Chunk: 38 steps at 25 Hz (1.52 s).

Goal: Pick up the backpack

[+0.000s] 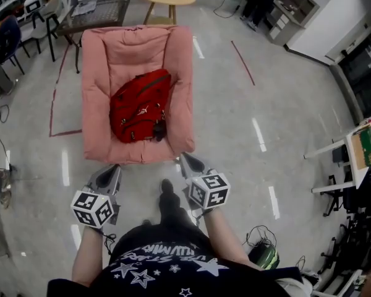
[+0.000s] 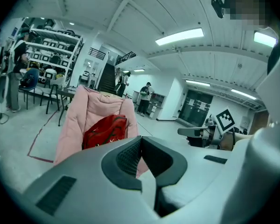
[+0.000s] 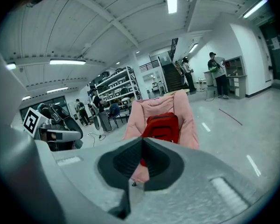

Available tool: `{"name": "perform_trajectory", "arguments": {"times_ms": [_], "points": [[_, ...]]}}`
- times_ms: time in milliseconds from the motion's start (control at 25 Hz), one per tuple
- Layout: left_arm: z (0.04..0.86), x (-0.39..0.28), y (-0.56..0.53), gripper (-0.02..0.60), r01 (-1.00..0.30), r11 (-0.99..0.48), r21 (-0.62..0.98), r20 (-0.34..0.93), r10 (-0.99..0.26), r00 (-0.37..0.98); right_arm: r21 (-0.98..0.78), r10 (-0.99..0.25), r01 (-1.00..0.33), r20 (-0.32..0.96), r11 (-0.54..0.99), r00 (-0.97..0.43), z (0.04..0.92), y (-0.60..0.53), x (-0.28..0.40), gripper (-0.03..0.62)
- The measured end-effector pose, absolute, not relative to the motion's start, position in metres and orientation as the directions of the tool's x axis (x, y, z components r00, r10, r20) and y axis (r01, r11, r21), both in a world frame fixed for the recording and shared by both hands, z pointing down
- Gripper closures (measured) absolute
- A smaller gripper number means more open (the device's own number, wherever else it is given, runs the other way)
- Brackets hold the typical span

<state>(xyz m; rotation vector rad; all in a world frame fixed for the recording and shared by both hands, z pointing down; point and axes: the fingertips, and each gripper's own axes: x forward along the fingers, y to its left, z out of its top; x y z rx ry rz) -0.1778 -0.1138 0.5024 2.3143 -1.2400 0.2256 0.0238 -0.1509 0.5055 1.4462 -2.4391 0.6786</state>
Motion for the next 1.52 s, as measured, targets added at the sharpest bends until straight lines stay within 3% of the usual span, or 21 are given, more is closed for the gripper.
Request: {"name": "perform_trajectory", "arguments": {"times_ms": [520, 960, 1040, 1120, 1160, 1200, 1320, 1520], "points": [[0.487, -0.120, -0.242, 0.572, -0.871, -0.393, 0.296, 0.414, -0.768, 0.488, -0.276, -0.679, -0.780, 0.385, 0.562, -0.625, 0.490, -0.319, 0.066, 0.594], [0.508, -0.096, -0.298, 0.569, -0.900, -0.365, 0.239, 0.457, -0.775, 0.436, -0.283, -0.670, -0.771, 0.382, 0.571, -0.637, 0.506, -0.393, 0.091, 0.592], [0.518, -0.096, -0.312, 0.478, -0.899, -0.374, 0.228, 0.477, -0.762, 0.438, -0.287, -0.669, -0.777, 0.396, 0.561, -0.629, 0.513, -0.401, 0.087, 0.592], [0.527, -0.096, -0.329, 0.436, -0.899, -0.392, 0.198, 0.496, -0.751, 0.437, -0.293, -0.672, -0.787, 0.410, 0.544, -0.617, 0.520, -0.410, 0.085, 0.591], [0.532, -0.097, -0.339, 0.418, -0.900, -0.403, 0.166, 0.503, -0.750, 0.429, -0.297, -0.672, -0.791, 0.419, 0.535, -0.611, 0.524, -0.415, 0.084, 0.579], [0.537, -0.099, -0.349, 0.416, -0.901, -0.415, 0.124, 0.509, -0.753, 0.417, -0.300, -0.672, -0.796, 0.429, 0.525, -0.604, 0.528, -0.420, 0.083, 0.519], [0.559, -0.104, -0.384, 0.404, -0.896, -0.443, 0.024, 0.537, -0.750, 0.385, -0.297, -0.678, -0.816, 0.454, 0.496, -0.578, 0.540, -0.440, 0.083, 0.501], [0.612, -0.106, -0.436, 0.293, -0.877, -0.471, 0.093, 0.615, -0.666, 0.423, -0.288, -0.672, -0.843, 0.511, 0.454, -0.536, 0.565, -0.479, 0.078, 0.345]]}}
